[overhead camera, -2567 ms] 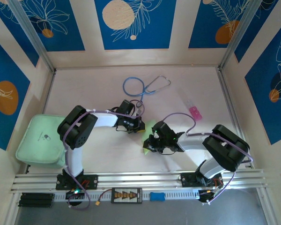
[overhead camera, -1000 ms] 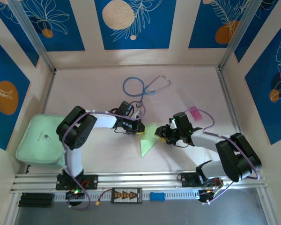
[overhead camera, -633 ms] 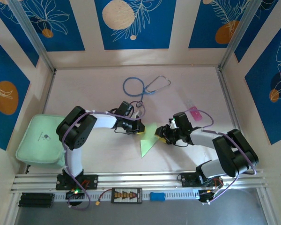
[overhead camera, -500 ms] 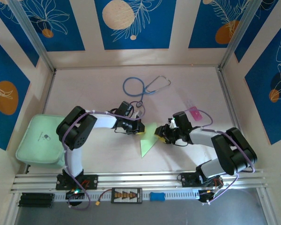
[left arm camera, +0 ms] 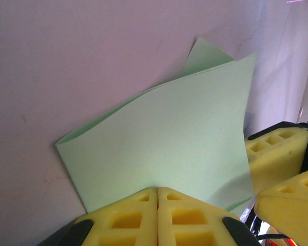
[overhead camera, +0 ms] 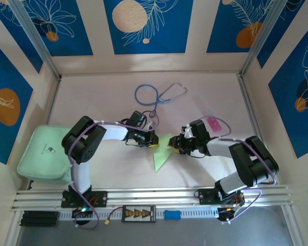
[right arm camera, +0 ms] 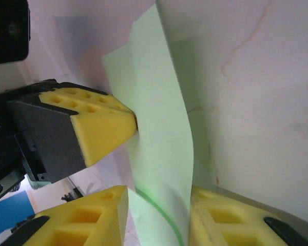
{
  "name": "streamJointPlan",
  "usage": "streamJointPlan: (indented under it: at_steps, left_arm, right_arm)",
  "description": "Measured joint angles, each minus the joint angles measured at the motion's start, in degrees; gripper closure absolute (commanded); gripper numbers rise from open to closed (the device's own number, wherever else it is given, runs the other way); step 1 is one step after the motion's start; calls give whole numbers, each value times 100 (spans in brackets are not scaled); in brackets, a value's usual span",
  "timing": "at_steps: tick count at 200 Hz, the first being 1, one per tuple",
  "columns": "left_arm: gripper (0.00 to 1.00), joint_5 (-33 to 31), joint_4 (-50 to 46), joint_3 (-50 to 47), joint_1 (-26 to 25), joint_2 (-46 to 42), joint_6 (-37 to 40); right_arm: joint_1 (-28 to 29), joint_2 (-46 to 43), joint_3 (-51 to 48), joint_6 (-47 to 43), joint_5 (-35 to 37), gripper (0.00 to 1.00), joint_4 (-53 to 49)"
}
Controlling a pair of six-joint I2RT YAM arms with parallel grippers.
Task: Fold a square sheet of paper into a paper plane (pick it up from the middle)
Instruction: Fold the wing for the fifth time at the center of the table.
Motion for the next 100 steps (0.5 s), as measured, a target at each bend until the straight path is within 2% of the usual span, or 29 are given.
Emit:
streamJointPlan:
  at_steps: [54, 80, 100]
  left_arm:
    - [91, 0, 2, -2, 0, 0, -4]
    - [91, 0, 7, -7, 0, -2, -4]
    - [90, 0, 4, -7, 0, -2, -13]
  right_arm:
    - [-81, 396, 177, -142, -295, 70, 214]
    - [-133, 409, 186, -219, -398, 75, 254]
    - [-177, 470, 186, -271, -442, 82, 254]
